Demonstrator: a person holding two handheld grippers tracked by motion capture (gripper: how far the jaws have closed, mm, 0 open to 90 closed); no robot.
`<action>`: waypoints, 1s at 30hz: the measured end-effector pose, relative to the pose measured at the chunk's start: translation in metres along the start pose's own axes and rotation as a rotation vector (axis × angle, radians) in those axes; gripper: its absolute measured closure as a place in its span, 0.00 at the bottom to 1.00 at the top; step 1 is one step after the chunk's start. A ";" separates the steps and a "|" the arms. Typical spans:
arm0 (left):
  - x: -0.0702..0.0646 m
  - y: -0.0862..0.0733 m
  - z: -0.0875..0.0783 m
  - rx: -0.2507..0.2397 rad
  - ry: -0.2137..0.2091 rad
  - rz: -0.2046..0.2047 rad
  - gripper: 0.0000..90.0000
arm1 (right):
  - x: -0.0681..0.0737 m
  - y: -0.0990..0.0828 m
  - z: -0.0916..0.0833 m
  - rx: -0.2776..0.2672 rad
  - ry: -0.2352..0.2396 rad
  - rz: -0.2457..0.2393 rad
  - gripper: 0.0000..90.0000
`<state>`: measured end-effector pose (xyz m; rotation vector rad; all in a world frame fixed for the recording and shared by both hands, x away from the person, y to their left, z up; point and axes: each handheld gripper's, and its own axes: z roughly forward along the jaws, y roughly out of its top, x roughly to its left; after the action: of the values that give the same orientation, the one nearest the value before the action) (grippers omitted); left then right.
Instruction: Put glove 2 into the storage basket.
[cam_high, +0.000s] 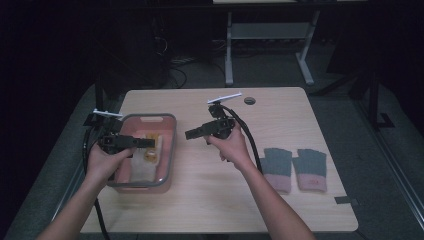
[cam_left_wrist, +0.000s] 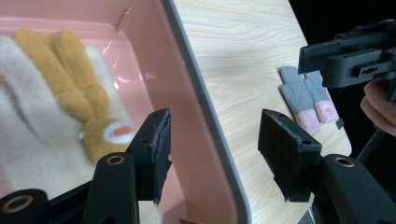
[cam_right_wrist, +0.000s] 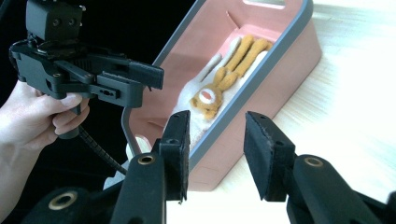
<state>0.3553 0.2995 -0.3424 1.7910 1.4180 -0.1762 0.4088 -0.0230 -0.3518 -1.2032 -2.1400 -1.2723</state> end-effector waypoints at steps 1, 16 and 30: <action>-0.003 0.001 0.001 -0.002 -0.004 0.004 0.49 | -0.001 -0.002 -0.004 -0.003 -0.003 -0.002 0.67; -0.032 0.008 0.013 -0.002 -0.042 0.059 0.45 | -0.015 -0.016 -0.038 -0.036 -0.050 0.007 0.62; -0.063 0.011 0.037 0.023 -0.056 0.117 0.43 | -0.028 -0.031 -0.064 -0.068 -0.066 0.022 0.55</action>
<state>0.3562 0.2274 -0.3256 1.8680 1.2732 -0.1810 0.3930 -0.0979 -0.3537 -1.3102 -2.1394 -1.3226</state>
